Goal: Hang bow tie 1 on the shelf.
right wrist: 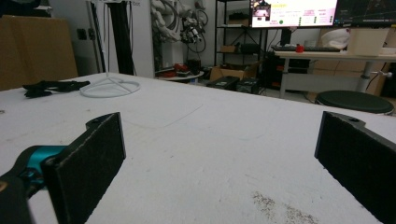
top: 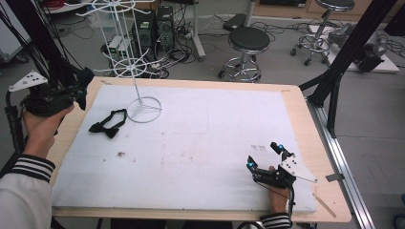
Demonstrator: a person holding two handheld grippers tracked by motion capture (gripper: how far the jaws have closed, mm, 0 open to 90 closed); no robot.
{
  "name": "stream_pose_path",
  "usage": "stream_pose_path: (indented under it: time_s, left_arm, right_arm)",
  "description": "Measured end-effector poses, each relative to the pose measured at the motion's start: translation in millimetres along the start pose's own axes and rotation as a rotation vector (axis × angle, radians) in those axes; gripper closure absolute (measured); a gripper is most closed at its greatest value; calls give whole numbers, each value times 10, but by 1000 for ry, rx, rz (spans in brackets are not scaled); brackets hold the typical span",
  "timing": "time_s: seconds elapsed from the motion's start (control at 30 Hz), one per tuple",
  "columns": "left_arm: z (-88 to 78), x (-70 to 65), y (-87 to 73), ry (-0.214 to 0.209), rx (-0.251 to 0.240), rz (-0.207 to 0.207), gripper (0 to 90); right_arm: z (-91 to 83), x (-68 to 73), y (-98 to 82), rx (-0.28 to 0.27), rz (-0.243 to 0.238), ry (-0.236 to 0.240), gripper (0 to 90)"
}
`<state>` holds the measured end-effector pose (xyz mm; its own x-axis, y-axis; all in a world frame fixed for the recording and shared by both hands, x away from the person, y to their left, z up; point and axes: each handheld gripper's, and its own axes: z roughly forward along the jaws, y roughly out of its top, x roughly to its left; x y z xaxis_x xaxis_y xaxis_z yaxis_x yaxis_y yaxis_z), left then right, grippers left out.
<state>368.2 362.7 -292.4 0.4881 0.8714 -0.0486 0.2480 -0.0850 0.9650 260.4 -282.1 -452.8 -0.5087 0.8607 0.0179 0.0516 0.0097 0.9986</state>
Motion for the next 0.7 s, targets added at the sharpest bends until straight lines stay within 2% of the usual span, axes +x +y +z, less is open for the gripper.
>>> stream_pose_path:
  time_s: [0.2, 0.3, 0.4, 0.5, 0.7]
  left_arm:
    - [23, 43, 93, 22, -21, 4, 758]
    - [37, 70, 129, 12, -44, -14, 758]
    - [59, 83, 151, 16, -46, -9, 758]
    - [81, 101, 152, 15, -55, -20, 758]
    - [107, 119, 188, 6, -57, -12, 758]
  right_arm:
    - [-4, 4, 0, 4, 5, 0, 11]
    - [-4, 5, 0, 1, 1, 0, 11]
    - [-4, 5, -1, 0, 2, 1, 11]
    - [-4, 3, 0, -2, -3, -1, 11]
    - [-5, 4, -1, -2, -1, -1, 11]
